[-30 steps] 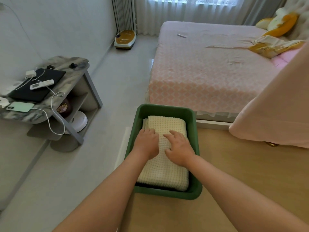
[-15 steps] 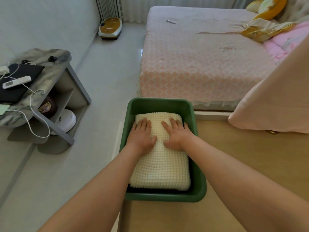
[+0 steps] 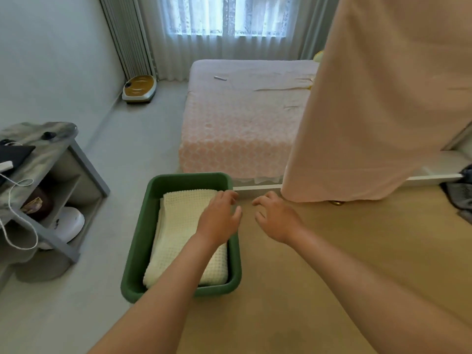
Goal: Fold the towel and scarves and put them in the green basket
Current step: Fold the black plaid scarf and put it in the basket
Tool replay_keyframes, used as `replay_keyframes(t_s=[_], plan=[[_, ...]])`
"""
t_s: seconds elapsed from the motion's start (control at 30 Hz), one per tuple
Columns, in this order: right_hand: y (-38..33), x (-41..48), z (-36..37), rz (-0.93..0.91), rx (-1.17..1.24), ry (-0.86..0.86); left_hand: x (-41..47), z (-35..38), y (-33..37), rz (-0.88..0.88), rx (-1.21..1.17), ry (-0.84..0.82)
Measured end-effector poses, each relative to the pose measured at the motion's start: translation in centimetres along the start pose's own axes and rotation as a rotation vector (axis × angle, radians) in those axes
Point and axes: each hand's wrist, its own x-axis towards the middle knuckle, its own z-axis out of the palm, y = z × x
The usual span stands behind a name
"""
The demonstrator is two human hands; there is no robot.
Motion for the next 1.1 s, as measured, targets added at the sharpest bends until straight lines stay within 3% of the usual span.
replay_keyframes(t_s=[0.57, 0.8, 1.1], plan=[[35.7, -26.0, -19.7, 0.369, 0.031, 0.058, -3.1, 26.8, 37.7, 0.221, 0.042, -0.360], [48.5, -28.9, -24.5, 0.538, -0.006, 0.099, 2.0, 36.9, 47.4, 0.296, 0.038, -0.453], [65.6, -26.3, -29.3, 0.728, -0.042, 0.095, 11.6, 50.9, 56.5, 0.295, 0.016, -0.537]])
